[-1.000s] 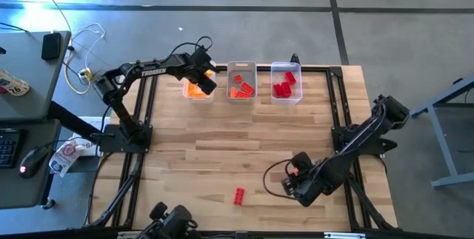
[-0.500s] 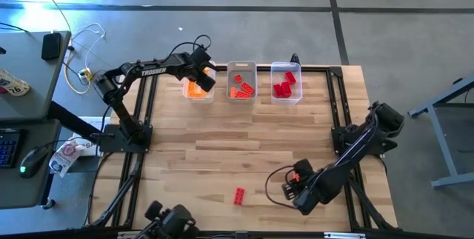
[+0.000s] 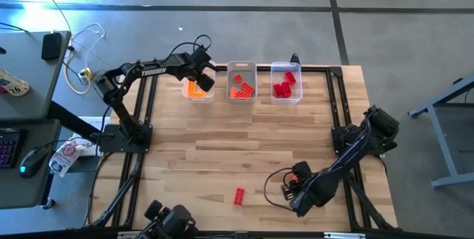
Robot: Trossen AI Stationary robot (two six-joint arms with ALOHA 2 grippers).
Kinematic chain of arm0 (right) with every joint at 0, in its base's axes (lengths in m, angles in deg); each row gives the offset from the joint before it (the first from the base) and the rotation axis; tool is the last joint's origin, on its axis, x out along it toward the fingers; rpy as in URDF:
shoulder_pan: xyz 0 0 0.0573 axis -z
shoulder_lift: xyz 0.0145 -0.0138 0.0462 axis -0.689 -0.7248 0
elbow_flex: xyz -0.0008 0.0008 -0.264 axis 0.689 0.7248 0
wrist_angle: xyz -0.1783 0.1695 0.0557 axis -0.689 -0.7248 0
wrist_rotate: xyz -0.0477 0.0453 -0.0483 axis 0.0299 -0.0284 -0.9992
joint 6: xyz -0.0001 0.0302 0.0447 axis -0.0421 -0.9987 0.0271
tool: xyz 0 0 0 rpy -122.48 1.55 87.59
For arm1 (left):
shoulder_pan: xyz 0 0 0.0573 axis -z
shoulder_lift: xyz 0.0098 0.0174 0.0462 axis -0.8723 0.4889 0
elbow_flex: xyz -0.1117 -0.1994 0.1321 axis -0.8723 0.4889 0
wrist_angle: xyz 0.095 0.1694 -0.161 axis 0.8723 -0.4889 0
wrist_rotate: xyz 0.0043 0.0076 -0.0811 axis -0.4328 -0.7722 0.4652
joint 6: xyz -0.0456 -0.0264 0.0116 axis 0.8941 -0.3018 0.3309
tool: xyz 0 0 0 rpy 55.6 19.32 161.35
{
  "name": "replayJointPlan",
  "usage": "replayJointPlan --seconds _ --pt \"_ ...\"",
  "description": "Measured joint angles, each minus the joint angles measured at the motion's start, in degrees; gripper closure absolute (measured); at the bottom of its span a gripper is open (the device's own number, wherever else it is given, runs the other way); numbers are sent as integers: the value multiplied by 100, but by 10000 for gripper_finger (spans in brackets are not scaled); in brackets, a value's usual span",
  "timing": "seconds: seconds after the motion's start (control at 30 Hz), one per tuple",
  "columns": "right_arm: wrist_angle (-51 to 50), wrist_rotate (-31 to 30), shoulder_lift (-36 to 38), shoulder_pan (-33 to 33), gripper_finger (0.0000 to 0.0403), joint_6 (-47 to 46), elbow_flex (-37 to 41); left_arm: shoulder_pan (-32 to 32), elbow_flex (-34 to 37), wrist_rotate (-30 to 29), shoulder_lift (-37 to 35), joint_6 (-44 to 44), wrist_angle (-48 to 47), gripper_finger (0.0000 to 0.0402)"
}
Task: Sort & place blocks by color
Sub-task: Put the orange game piece into the gray bin
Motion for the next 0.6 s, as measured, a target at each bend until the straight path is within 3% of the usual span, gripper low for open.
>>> replayJointPlan --seconds 0.27,0.6 --pt "-246 -53 -11 0 224 -334 0 11 -2 531 -35 -242 0 218" --pt "-136 -26 -323 26 224 -403 0 20 -7 623 -590 -299 88 218"
